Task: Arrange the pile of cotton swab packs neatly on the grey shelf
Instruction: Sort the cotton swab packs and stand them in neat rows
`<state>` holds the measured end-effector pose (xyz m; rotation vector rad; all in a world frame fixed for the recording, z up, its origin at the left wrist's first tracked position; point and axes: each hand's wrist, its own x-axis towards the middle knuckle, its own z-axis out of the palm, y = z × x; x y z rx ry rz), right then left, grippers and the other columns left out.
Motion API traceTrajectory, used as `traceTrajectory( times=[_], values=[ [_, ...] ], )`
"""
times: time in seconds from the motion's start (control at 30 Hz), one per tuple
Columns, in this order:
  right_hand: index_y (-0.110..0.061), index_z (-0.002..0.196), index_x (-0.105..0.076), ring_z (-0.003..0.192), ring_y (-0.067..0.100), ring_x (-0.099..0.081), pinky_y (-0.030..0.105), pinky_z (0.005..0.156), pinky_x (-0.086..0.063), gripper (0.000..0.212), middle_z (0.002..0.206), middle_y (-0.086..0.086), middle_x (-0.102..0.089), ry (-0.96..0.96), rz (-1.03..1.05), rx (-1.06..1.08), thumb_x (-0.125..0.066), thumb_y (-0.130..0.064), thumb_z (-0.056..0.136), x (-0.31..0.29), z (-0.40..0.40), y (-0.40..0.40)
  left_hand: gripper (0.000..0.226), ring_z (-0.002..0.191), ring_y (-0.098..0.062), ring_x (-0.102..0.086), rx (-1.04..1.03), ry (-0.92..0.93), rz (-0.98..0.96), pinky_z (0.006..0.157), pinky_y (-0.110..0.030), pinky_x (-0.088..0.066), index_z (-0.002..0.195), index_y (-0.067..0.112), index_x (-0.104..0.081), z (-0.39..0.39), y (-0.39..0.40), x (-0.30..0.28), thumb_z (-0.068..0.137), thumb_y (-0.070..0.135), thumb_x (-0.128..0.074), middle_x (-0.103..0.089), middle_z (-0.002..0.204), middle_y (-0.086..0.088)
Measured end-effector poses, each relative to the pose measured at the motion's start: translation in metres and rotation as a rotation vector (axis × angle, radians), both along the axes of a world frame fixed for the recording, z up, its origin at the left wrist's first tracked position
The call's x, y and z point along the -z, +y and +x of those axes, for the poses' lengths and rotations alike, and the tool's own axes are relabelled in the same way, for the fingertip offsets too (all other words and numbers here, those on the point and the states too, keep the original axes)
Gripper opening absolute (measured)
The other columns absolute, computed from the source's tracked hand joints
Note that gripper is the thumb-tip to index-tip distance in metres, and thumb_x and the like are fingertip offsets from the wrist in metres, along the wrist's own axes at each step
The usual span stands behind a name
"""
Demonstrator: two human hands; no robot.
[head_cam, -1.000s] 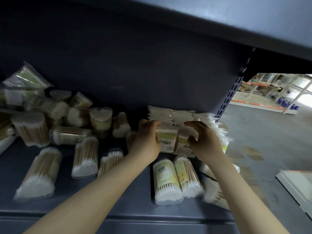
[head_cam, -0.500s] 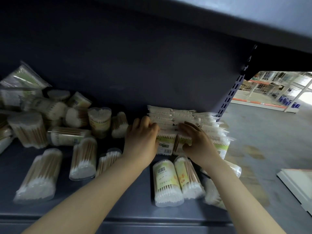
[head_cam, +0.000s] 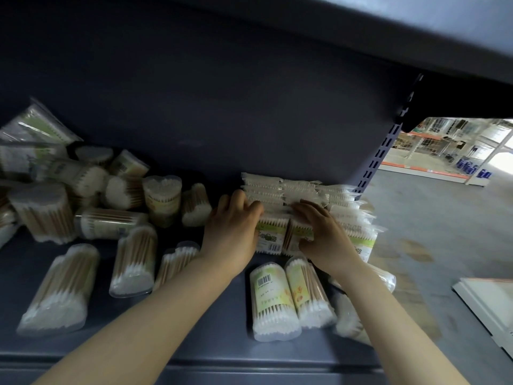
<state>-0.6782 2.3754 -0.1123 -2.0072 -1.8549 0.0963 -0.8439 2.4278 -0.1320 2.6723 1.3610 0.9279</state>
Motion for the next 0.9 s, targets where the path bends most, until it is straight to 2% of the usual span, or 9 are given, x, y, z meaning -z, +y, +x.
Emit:
traceTrajectory(
  times=[0.17, 0.27, 0.33, 0.43, 0.5, 0.6, 0.67, 0.83, 0.9],
  values=[
    [-0.020, 0.138, -0.038, 0.134, 0.016, -0.030, 0.020, 0.104, -0.023, 0.074, 0.146, -0.004, -0.033, 0.009, -0.015, -0.009, -0.054, 0.004, 0.071, -0.003, 0.000, 0.000, 0.035, 0.067, -0.031, -0.055, 0.026, -0.038, 0.010, 0.050, -0.029, -0.039, 0.075, 0.009, -0.062, -0.003, 0.001, -0.003, 0.048, 0.008, -0.086, -0.052, 0.078, -0.011],
    [-0.021, 0.136, -0.040, 0.131, 0.016, -0.034, 0.018, 0.099, -0.026, 0.073, 0.143, -0.004, -0.037, 0.050, 0.036, -0.007, -0.051, 0.007, 0.070, -0.009, -0.005, -0.002, 0.038, 0.067, -0.031, -0.057, 0.010, -0.069, 0.049, 0.052, -0.027, -0.036, 0.084, 0.009, -0.065, -0.010, 0.001, -0.007, 0.052, 0.011, -0.083, -0.056, 0.080, -0.011],
    [-0.021, 0.135, -0.042, 0.130, 0.014, -0.035, 0.016, 0.096, -0.025, 0.072, 0.141, -0.005, -0.040, 0.063, 0.082, -0.019, -0.049, 0.009, 0.070, -0.013, -0.009, -0.004, 0.034, 0.070, -0.033, -0.057, -0.028, -0.090, 0.072, 0.055, -0.029, -0.040, 0.089, 0.008, -0.065, -0.016, 0.002, -0.009, 0.057, 0.009, -0.077, -0.057, 0.081, -0.012],
    [-0.021, 0.132, -0.045, 0.127, 0.014, -0.038, 0.017, 0.096, -0.027, 0.067, 0.138, -0.004, -0.044, 0.081, 0.139, -0.036, -0.048, 0.009, 0.071, -0.019, -0.018, -0.007, 0.031, 0.077, -0.039, -0.057, -0.069, -0.116, 0.045, 0.063, -0.040, -0.047, 0.096, 0.006, -0.063, -0.029, 0.003, -0.013, 0.065, 0.007, -0.062, -0.058, 0.087, -0.017],
    [-0.021, 0.131, -0.047, 0.125, 0.014, -0.040, 0.017, 0.095, -0.027, 0.064, 0.137, -0.005, -0.045, 0.100, 0.170, -0.030, -0.048, 0.008, 0.074, -0.021, -0.024, -0.009, 0.035, 0.088, -0.040, -0.055, -0.119, -0.111, 0.014, 0.073, -0.041, -0.044, 0.104, 0.008, -0.063, -0.039, 0.003, -0.017, 0.069, 0.002, -0.062, -0.057, 0.097, -0.017],
    [-0.019, 0.128, -0.051, 0.122, 0.015, -0.044, 0.019, 0.093, -0.030, 0.058, 0.134, -0.004, -0.048, 0.119, 0.220, -0.031, -0.048, 0.007, 0.076, -0.020, -0.036, -0.012, 0.039, 0.111, -0.031, -0.044, -0.193, -0.062, -0.081, 0.088, -0.037, -0.035, 0.120, 0.016, -0.055, -0.055, 0.001, -0.021, 0.081, 0.011, -0.053, -0.049, 0.119, -0.009],
    [-0.018, 0.126, -0.053, 0.120, 0.017, -0.047, 0.020, 0.090, -0.034, 0.055, 0.132, -0.002, -0.051, 0.126, 0.242, -0.036, -0.047, 0.007, 0.076, -0.018, -0.045, -0.013, 0.036, 0.111, -0.032, -0.044, -0.223, -0.037, -0.085, 0.088, -0.037, -0.034, 0.117, 0.016, -0.057, -0.066, -0.001, -0.019, 0.082, 0.012, -0.051, -0.051, 0.120, -0.009],
    [-0.013, 0.124, -0.055, 0.117, 0.018, -0.049, 0.009, 0.079, -0.029, 0.050, 0.130, 0.002, -0.053, 0.158, 0.249, -0.049, -0.047, 0.006, 0.078, -0.015, -0.067, -0.018, 0.039, 0.090, -0.039, -0.054, -0.215, -0.007, -0.063, 0.073, -0.041, -0.042, 0.097, 0.011, -0.067, -0.091, 0.000, -0.013, 0.069, 0.014, -0.040, -0.062, 0.099, -0.016],
    [-0.012, 0.122, -0.057, 0.115, 0.020, -0.051, 0.009, 0.078, -0.030, 0.047, 0.127, 0.003, -0.056, 0.163, 0.249, -0.063, -0.048, 0.005, 0.079, -0.014, -0.077, -0.020, 0.034, 0.089, -0.040, -0.054, -0.220, -0.006, -0.065, 0.073, -0.041, -0.043, 0.094, 0.010, -0.068, -0.102, -0.001, -0.014, 0.072, 0.011, -0.043, -0.063, 0.098, -0.016]
  ],
)
